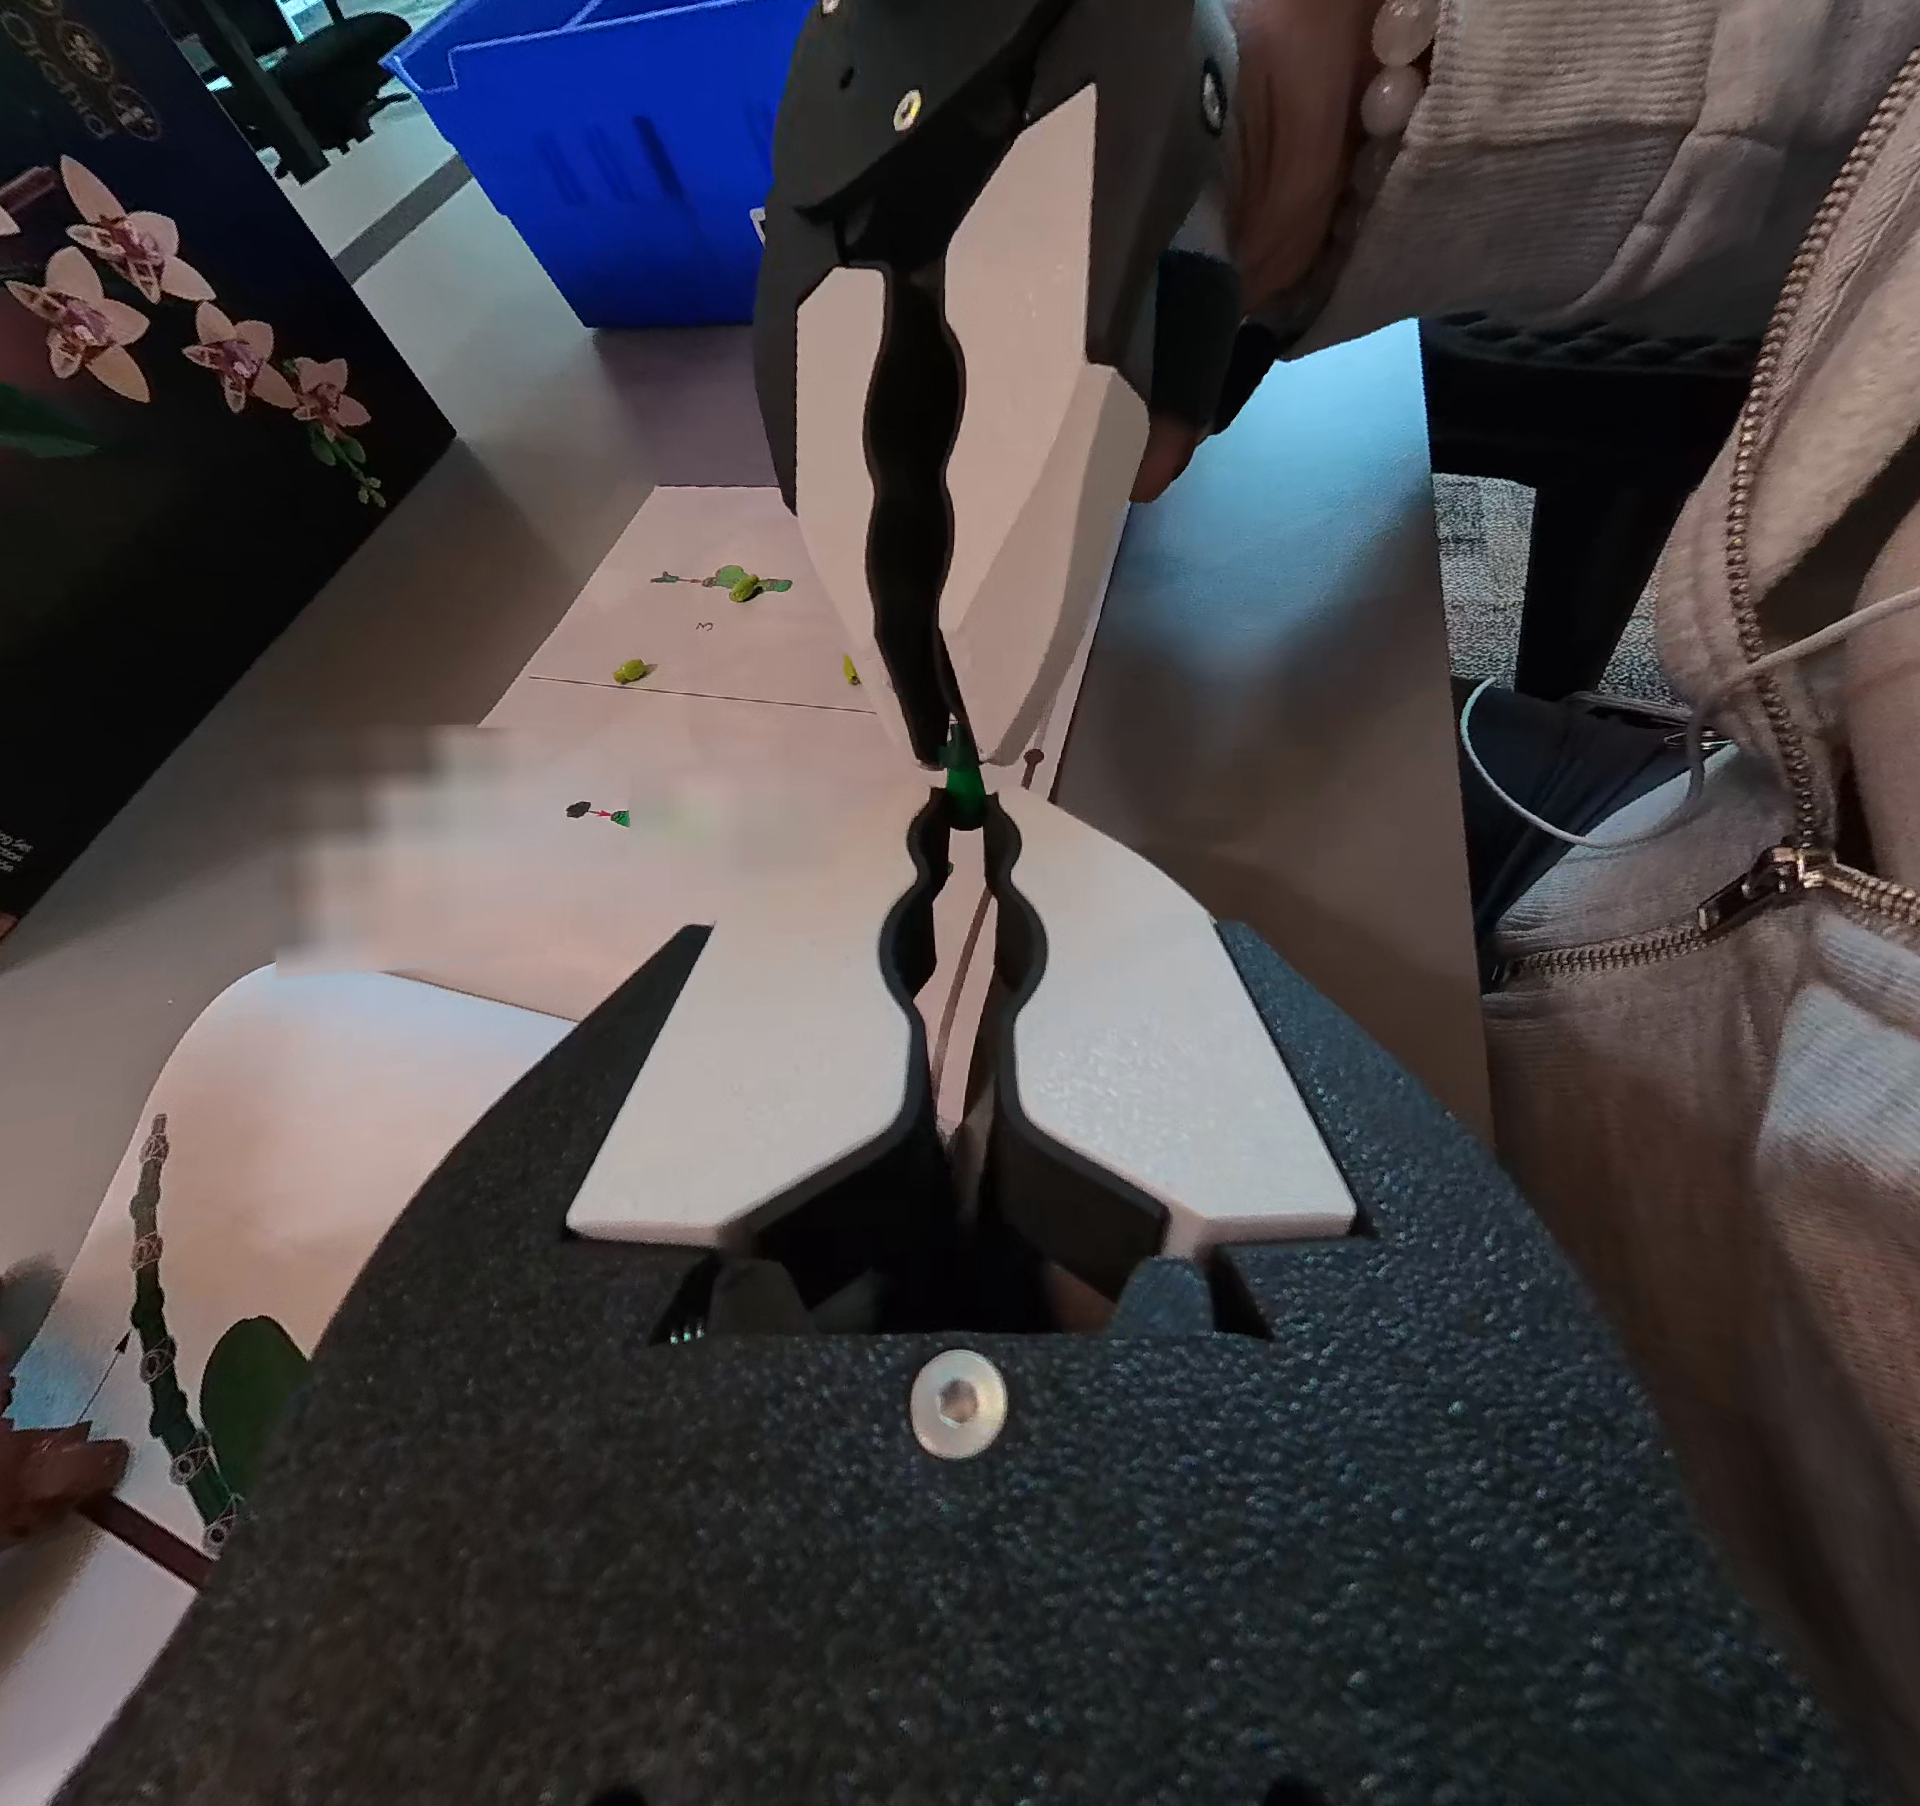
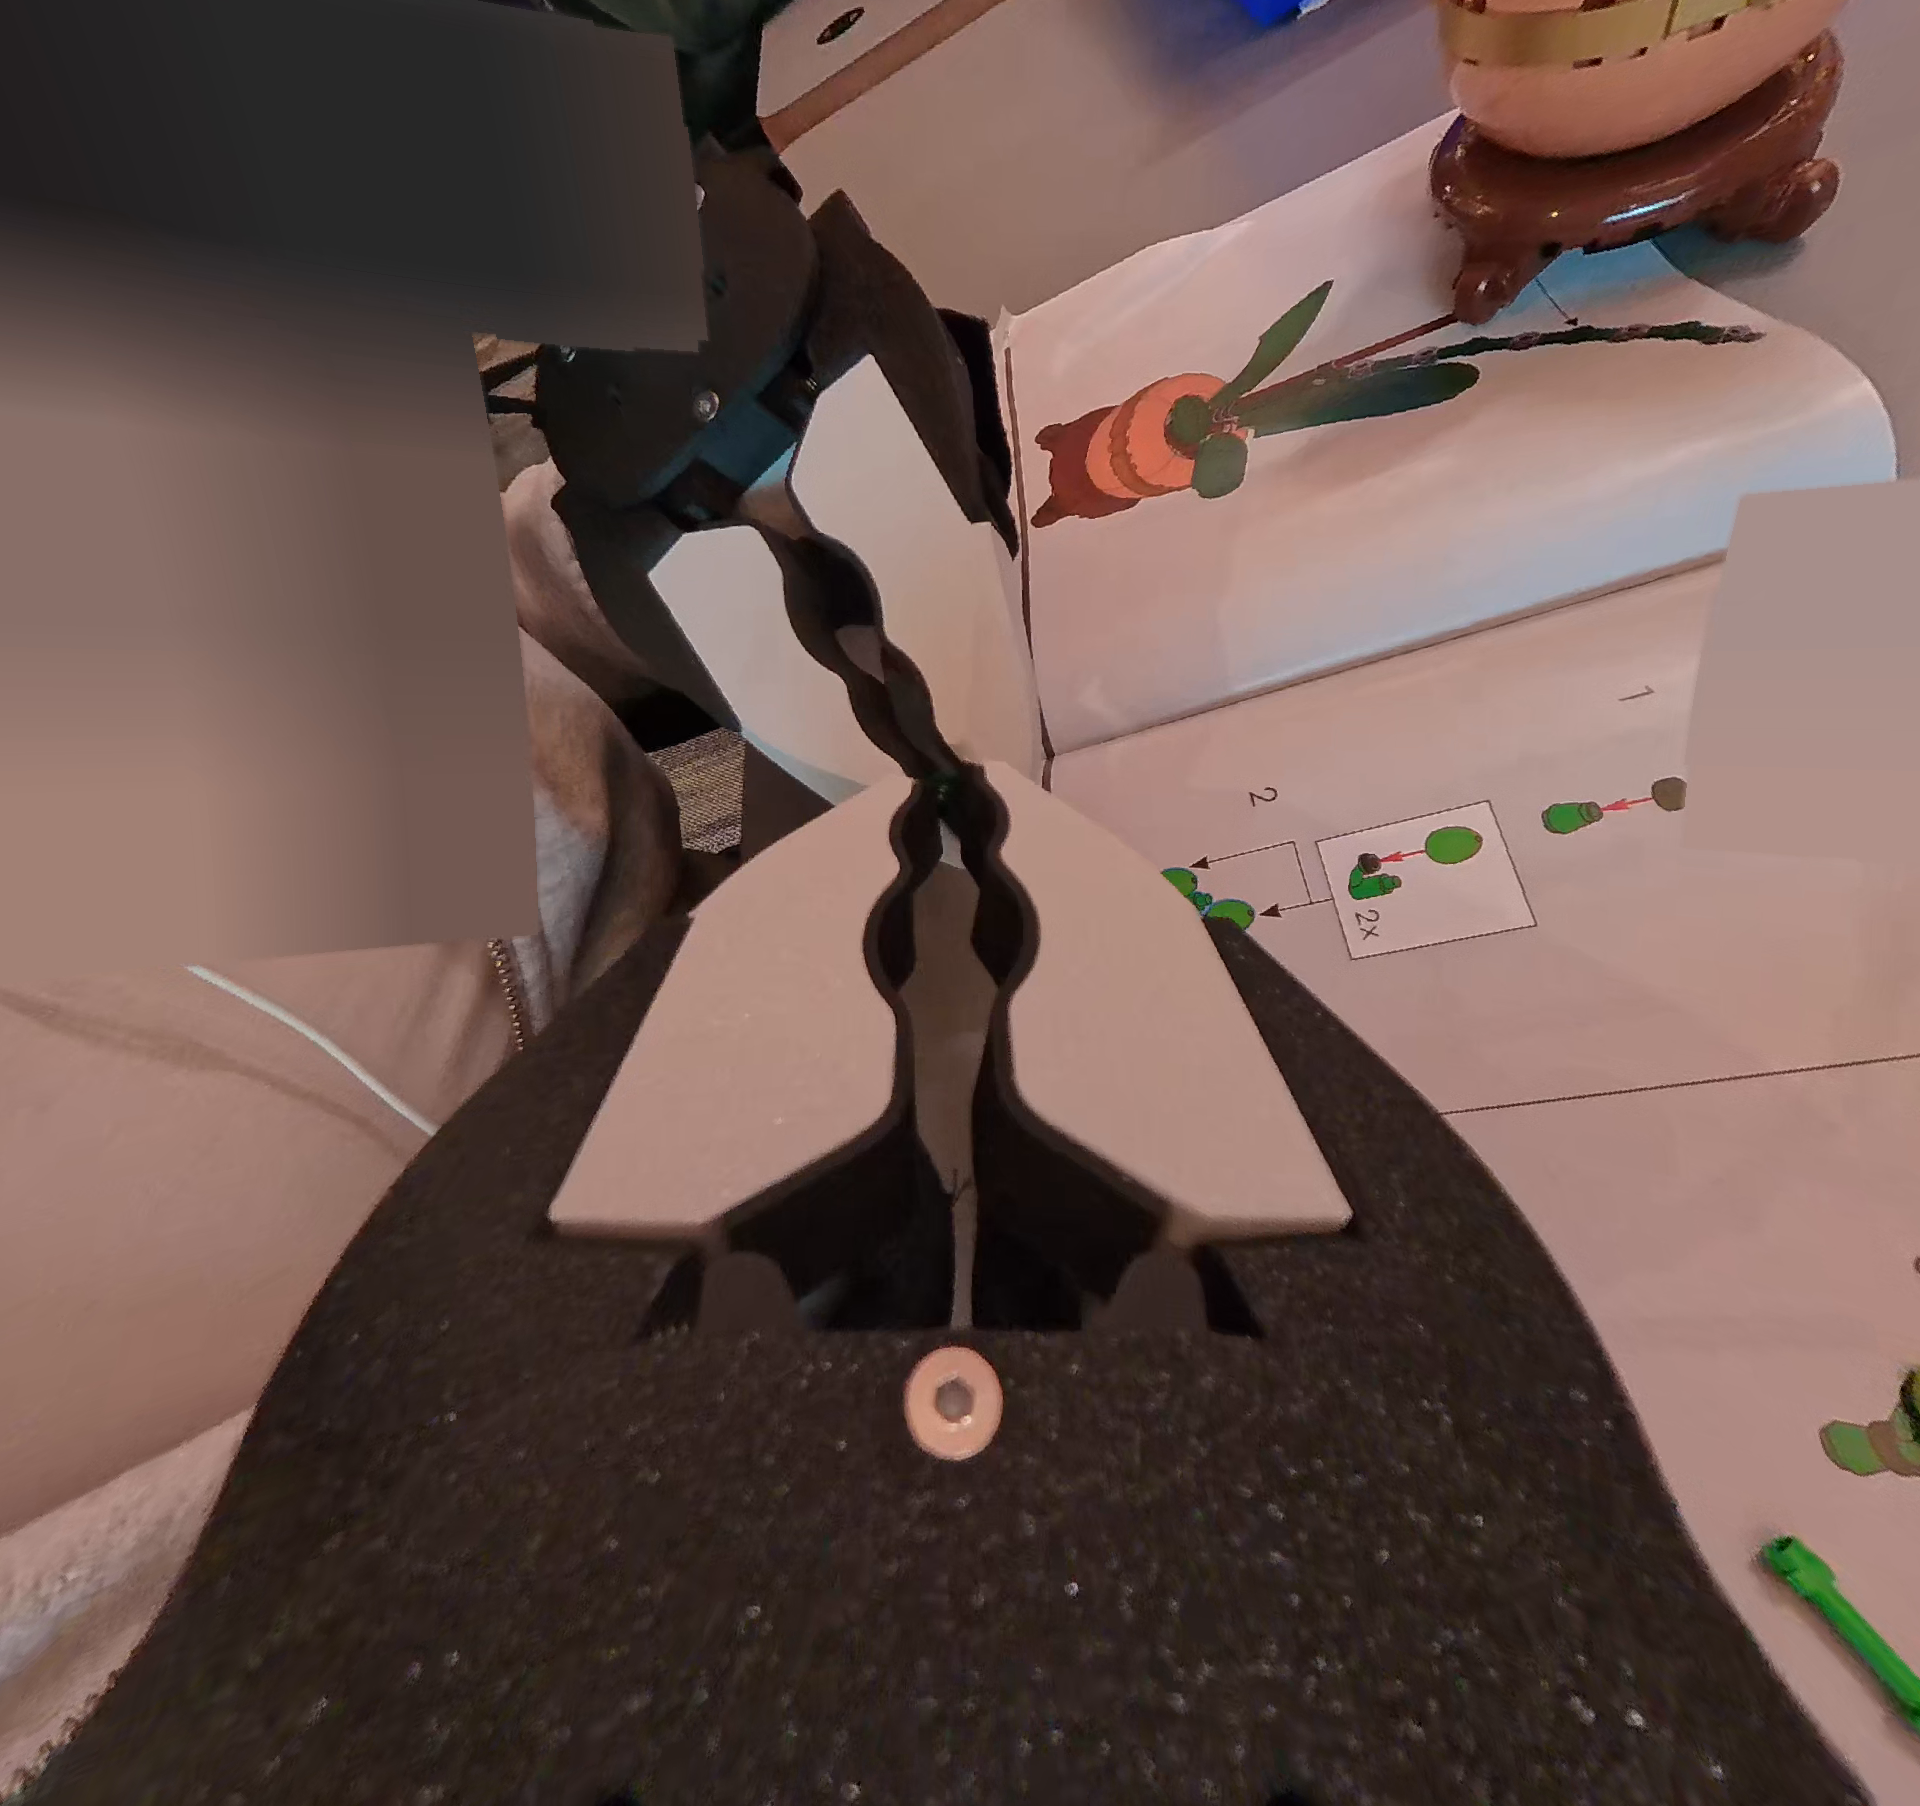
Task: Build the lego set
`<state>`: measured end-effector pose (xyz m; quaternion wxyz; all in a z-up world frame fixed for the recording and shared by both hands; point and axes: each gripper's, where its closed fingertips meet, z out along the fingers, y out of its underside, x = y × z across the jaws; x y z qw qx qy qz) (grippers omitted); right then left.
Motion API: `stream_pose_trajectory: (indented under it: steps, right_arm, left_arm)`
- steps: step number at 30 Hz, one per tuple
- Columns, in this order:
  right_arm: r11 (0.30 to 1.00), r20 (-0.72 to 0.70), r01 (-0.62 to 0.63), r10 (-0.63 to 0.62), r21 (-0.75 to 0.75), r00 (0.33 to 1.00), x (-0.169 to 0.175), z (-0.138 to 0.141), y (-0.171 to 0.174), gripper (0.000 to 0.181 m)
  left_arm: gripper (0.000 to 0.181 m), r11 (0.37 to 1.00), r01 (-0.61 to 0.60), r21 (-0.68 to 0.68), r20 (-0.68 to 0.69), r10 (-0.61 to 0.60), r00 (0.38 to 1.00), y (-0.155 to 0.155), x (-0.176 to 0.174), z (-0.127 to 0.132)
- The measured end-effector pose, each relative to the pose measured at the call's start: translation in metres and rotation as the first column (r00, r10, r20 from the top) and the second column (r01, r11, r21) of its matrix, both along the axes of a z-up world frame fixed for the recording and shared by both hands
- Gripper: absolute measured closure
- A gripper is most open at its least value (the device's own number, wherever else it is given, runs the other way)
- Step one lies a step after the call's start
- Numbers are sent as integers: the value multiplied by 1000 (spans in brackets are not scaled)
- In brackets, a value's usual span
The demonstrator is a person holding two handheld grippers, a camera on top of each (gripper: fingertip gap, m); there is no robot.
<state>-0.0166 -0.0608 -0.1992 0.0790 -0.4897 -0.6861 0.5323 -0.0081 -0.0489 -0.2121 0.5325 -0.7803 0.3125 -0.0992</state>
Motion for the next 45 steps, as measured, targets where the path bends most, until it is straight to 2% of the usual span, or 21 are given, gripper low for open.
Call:
stream_pose_trajectory:
  steps: [12,13,14,15,16,17,18,20,22,27,30,38,45]
  right_arm:
    - [997,18,23,-25,77,1000,1,-9,3,176]
    - [992,44,33,-38,124,998,2,-17,8,176]
    - [974,103,26,-50,225,993,4,-36,14,176]
    - [987,80,-14,1,161,997,3,-38,-3,176]
    - [998,45,-40,39,40,998,2,-26,-21,176]
    - [991,82,-38,28,128,996,3,-35,-16,176]
    - [977,67,5,-19,212,998,1,-38,-2,176]
    - [991,36,64,-69,121,997,-4,-26,11,176]
    - [989,-4,100,-100,108,995,-7,-20,22,176]
    - [995,-146,96,-100,-35,984,-14,7,19,176]
    - [987,-221,58,-90,-150,971,-15,21,14,177]
    - [998,-229,-35,22,-55,973,-13,27,0,176]
    - [995,-241,-61,41,-79,970,-11,30,-4,177]
  left_arm:
    - [177,1000,-12,-26,-15,12,1000,0,-2,-4]
    - [177,1000,-13,-12,7,13,1000,1,-2,0]
    - [177,1000,0,29,88,-3,996,0,1,11]
    - [177,998,19,62,214,-32,976,-1,7,25]
    - [178,999,8,34,223,-16,975,0,7,23]
    - [176,1000,-24,18,130,22,991,1,-1,14]
    - [176,999,-37,29,103,34,994,0,-6,13]
    - [176,998,-66,22,106,63,992,-1,-17,12]
    - [176,996,-81,23,97,78,992,0,-22,11]
    - [176,991,-114,75,237,93,967,2,-31,28]
    - [176,991,-84,100,297,51,953,-1,-31,35]
    - [176,994,7,110,255,-35,966,-6,-14,33]
    - [176,994,28,110,266,-56,962,-8,-12,34]
